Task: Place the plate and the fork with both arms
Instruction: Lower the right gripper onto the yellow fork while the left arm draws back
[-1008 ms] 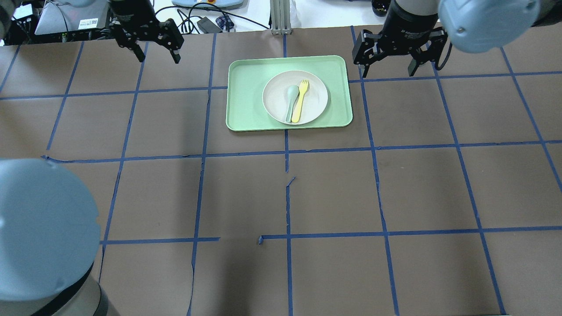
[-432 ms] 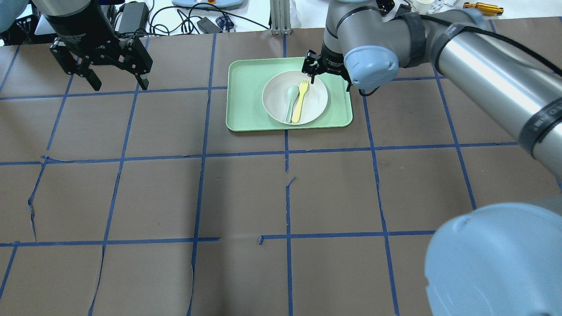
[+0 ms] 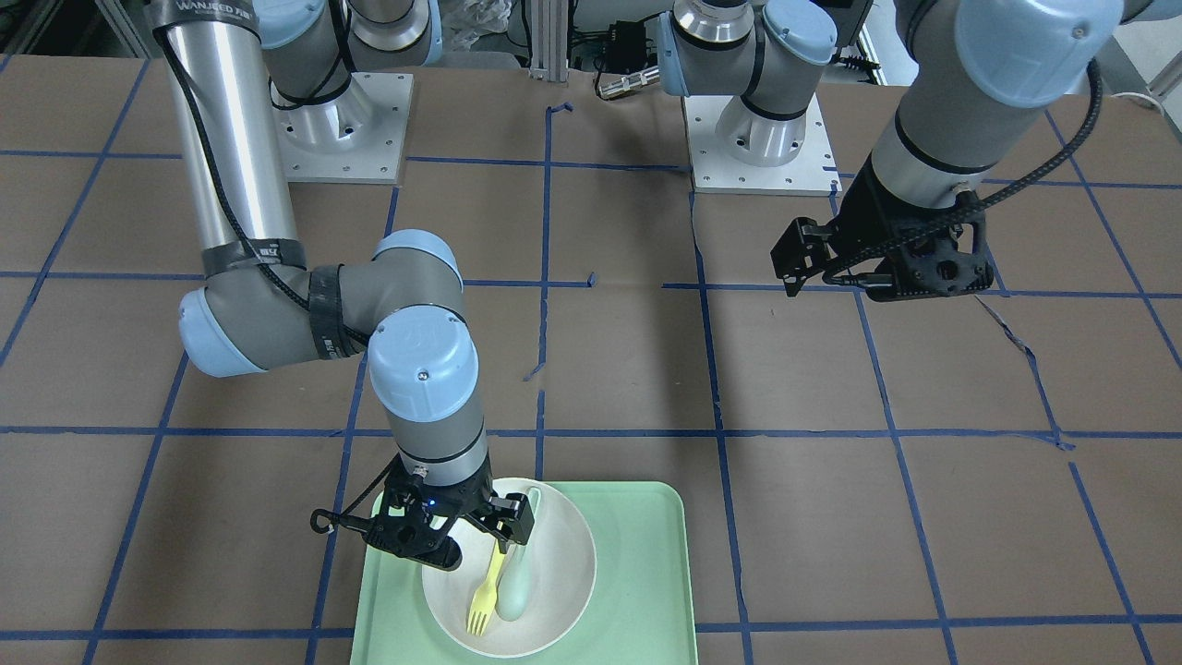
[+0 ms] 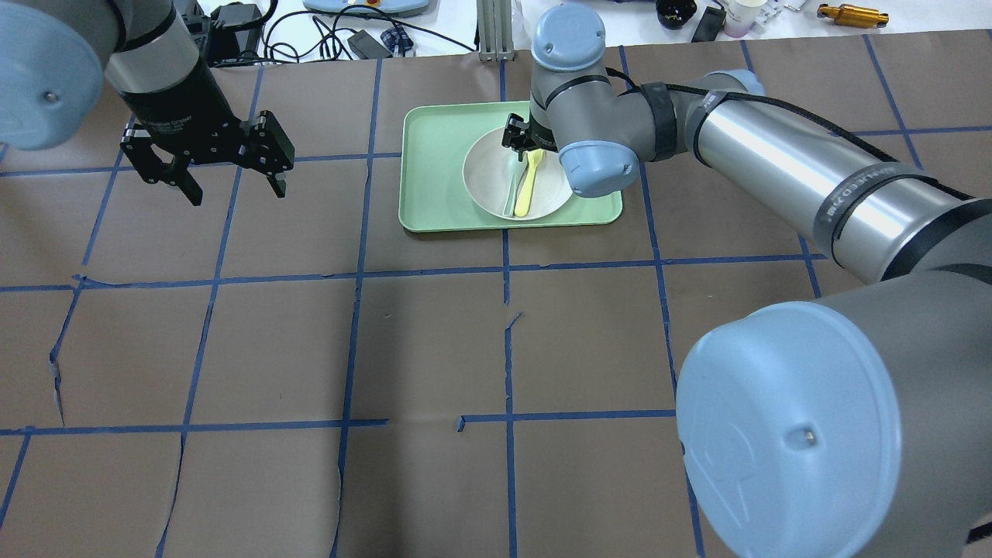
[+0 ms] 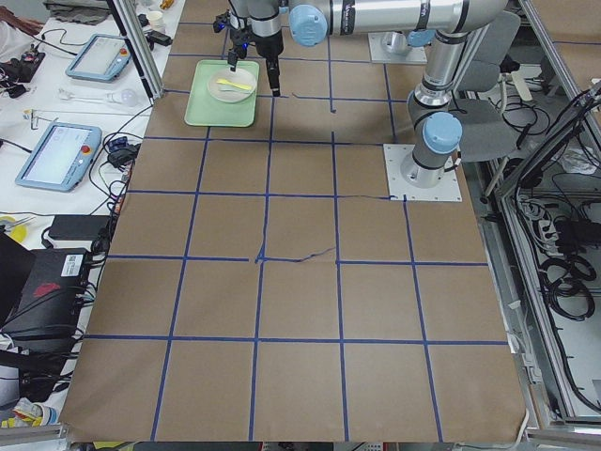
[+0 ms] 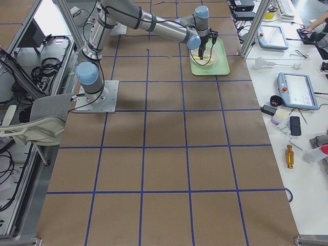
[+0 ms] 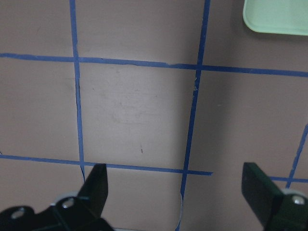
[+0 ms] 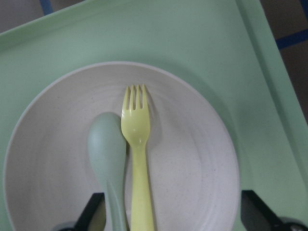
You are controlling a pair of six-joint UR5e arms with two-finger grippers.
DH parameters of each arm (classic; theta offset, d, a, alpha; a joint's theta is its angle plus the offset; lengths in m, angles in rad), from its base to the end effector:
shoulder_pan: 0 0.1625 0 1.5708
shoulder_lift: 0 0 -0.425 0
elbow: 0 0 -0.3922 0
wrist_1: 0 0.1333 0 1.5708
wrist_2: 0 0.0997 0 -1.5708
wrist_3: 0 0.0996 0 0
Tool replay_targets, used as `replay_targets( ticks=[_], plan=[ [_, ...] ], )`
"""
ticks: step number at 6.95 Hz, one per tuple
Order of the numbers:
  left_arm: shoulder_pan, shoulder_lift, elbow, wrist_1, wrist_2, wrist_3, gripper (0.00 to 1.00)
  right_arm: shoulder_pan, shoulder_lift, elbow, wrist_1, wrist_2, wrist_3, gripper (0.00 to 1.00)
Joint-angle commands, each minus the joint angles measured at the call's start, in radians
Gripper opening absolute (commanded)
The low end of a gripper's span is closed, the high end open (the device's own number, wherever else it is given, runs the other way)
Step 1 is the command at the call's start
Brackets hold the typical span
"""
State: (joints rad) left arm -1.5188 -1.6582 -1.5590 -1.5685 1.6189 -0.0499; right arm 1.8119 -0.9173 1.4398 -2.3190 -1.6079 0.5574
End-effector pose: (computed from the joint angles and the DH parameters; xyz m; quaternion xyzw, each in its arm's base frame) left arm -0.1013 -0.5263 0.4497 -0.0500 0.9978 0.0367 0.0240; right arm 0.2972 -0.6660 0.2295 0.1585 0.9807 -0.1109 0.0268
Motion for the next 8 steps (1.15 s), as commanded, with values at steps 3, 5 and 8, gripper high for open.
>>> replay_targets(
  ticks=[3,5,8],
  plan=[
    [-0.021,0.037,-0.038,0.054,0.004,0.056,1.00,0.009,0.072,-0.047,-0.022,0.011,0.007,0.76],
    [-0.007,0.012,-0.033,0.054,0.006,0.056,1.00,0.009,0.075,-0.053,0.007,0.016,0.006,0.67],
    [-0.021,0.024,-0.039,0.055,-0.005,0.048,1.00,0.015,0.075,-0.048,0.010,0.016,0.001,0.57]
  ],
)
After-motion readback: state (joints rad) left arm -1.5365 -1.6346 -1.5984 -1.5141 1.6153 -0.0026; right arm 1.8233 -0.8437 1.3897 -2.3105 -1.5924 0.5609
